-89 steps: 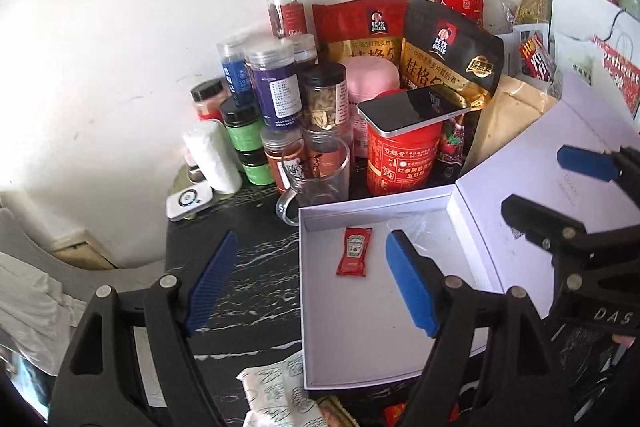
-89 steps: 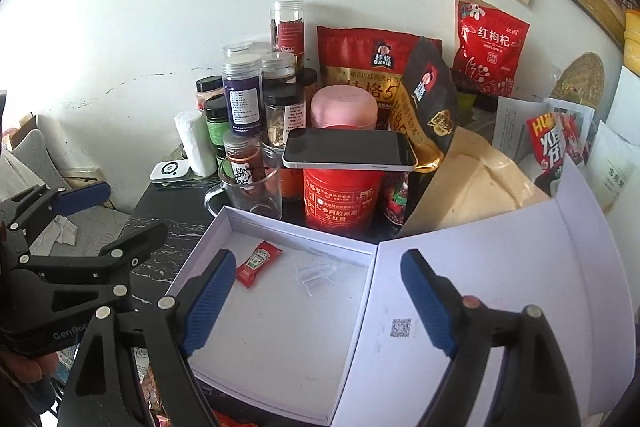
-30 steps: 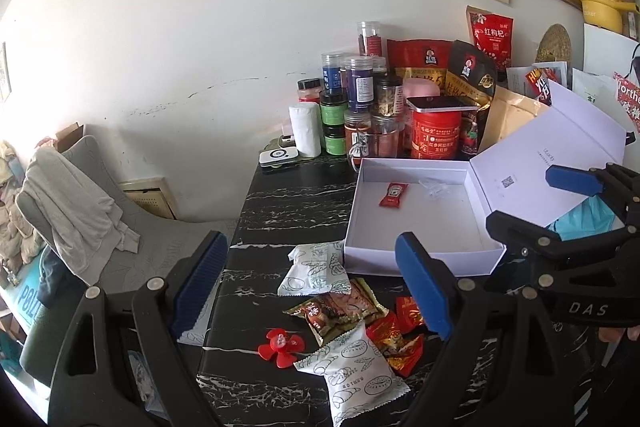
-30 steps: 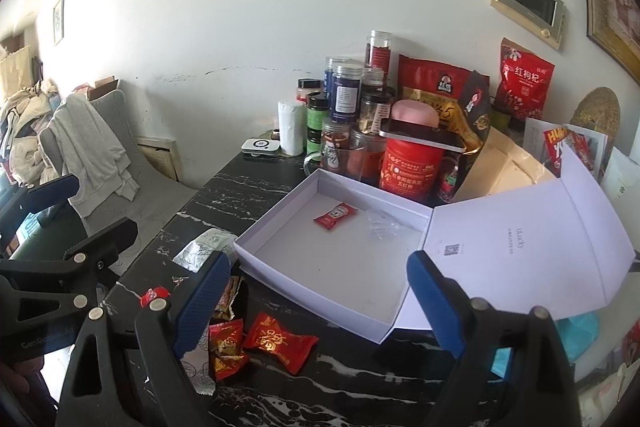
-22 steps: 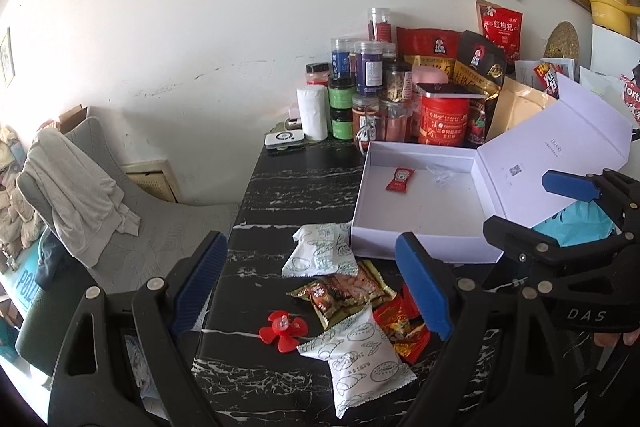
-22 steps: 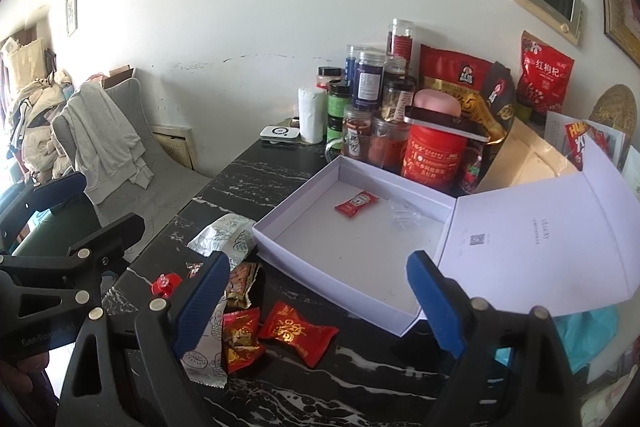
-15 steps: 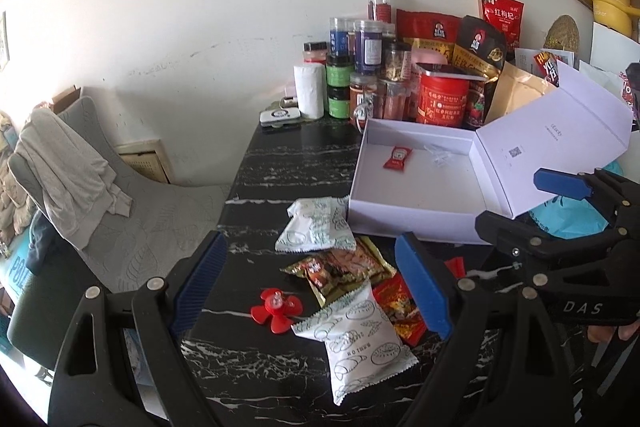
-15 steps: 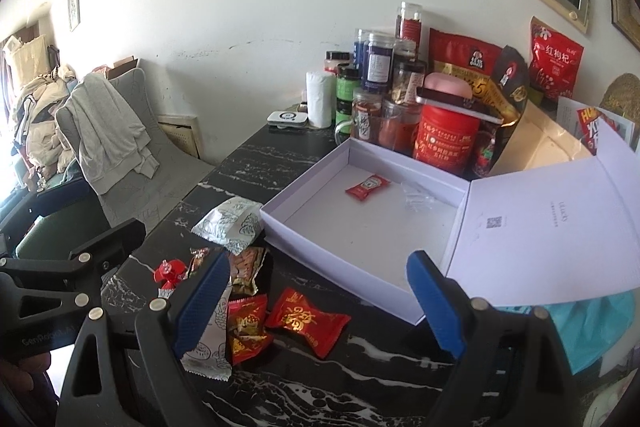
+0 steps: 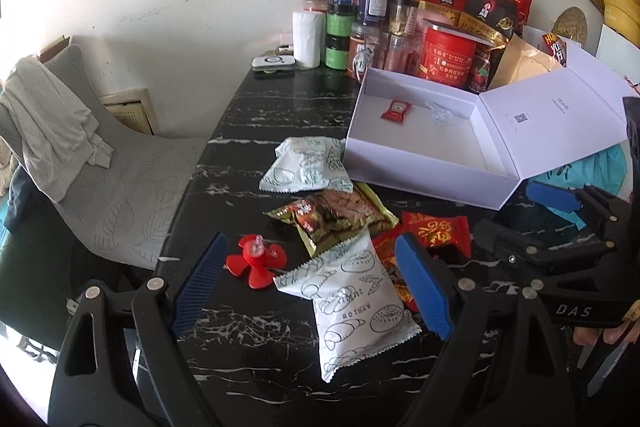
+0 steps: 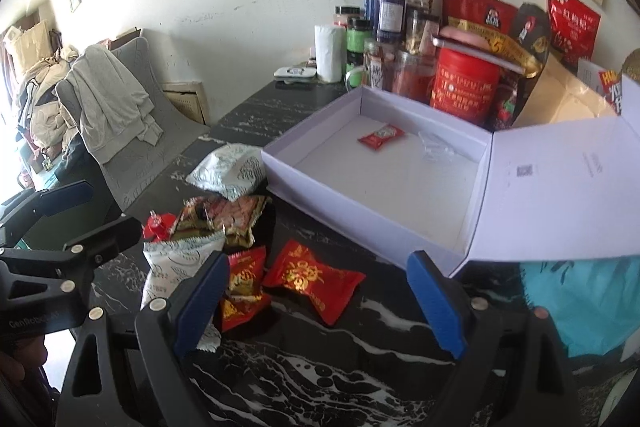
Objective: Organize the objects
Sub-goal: 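Move the left tool to the white bread bag while the right tool approaches a red candy packet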
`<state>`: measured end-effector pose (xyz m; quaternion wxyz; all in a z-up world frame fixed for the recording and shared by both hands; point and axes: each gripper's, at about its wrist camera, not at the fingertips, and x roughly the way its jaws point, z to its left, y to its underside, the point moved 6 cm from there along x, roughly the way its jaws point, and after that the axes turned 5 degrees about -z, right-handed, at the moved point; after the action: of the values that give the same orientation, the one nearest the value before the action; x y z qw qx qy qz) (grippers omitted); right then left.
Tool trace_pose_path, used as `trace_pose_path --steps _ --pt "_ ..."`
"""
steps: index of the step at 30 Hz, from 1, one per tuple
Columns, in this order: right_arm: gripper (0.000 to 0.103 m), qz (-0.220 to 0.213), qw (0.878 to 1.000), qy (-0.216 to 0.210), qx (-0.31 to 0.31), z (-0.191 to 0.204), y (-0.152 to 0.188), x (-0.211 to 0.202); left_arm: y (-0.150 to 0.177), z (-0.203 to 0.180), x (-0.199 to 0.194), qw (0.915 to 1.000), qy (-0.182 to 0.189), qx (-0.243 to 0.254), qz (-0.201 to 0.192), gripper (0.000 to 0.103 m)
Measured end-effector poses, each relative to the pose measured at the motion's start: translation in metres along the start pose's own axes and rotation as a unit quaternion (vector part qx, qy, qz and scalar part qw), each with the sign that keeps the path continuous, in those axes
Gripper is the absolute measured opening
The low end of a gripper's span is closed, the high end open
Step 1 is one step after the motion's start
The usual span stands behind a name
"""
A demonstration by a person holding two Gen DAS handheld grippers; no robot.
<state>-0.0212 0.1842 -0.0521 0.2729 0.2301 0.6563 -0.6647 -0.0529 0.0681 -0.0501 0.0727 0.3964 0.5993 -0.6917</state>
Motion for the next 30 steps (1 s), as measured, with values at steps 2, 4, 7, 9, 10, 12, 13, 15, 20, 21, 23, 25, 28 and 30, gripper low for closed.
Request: trace_pose_path --steps 2,4,7,9,10,12,13,15,20,21,23,25,28,30 --pt "0.091 0.010 1.000 -0.001 0.004 -0.003 0.009 0.005 0.006 -0.001 0.005 1.0000 0.002 0.001 0.009 0.086" --pt "0.091 0.018 1.000 -0.001 0.006 -0.007 0.017 0.010 0.012 -0.002 0.011 0.9998 0.002 0.001 0.018 0.086" --pt "0.091 0.026 1.000 0.001 0.006 -0.010 0.025 0.016 0.020 -0.004 0.021 0.9993 0.003 0.004 0.036 0.086" --pt "0.091 0.031 1.000 -0.001 0.007 -0.012 0.030 0.020 0.025 -0.006 0.026 0.9988 0.008 0.001 0.048 0.086" --pt "0.091 0.033 0.999 -0.002 0.008 -0.012 0.032 0.022 0.027 -0.007 0.030 0.9985 0.009 -0.001 0.054 0.086" --pt "0.091 0.035 0.999 -0.003 0.010 -0.014 0.034 0.026 0.029 -0.007 0.034 0.9981 0.008 -0.003 0.061 0.086" --pt "0.091 0.035 0.999 -0.004 0.010 -0.015 0.034 0.028 0.031 -0.008 0.037 0.9979 0.007 -0.003 0.064 0.086" --pt "0.091 0.038 0.999 -0.005 0.010 -0.017 0.036 0.032 0.033 -0.008 0.042 0.9973 0.006 -0.004 0.073 0.086" --pt "0.091 0.042 0.999 -0.021 0.006 -0.021 0.040 0.043 0.039 -0.012 0.051 0.9960 0.010 -0.008 0.089 0.086" --pt "0.091 0.043 0.999 -0.023 0.006 -0.021 0.040 0.045 0.039 -0.012 0.053 0.9957 0.010 -0.007 0.092 0.086" --pt "0.091 0.044 0.999 -0.026 0.000 -0.022 0.041 0.049 0.041 -0.013 0.056 0.9954 0.010 -0.005 0.095 0.086" --pt "0.091 0.044 0.999 -0.023 -0.011 -0.022 0.040 0.053 0.040 -0.014 0.058 0.9954 0.007 -0.002 0.095 0.086" --pt "0.091 0.041 0.998 -0.028 -0.029 -0.022 0.038 0.059 0.040 -0.016 0.059 0.9953 0.002 0.005 0.096 0.086" --pt "0.091 0.040 0.998 -0.034 -0.040 -0.021 0.035 0.063 0.039 -0.016 0.060 0.9952 0.001 0.005 0.098 0.086"
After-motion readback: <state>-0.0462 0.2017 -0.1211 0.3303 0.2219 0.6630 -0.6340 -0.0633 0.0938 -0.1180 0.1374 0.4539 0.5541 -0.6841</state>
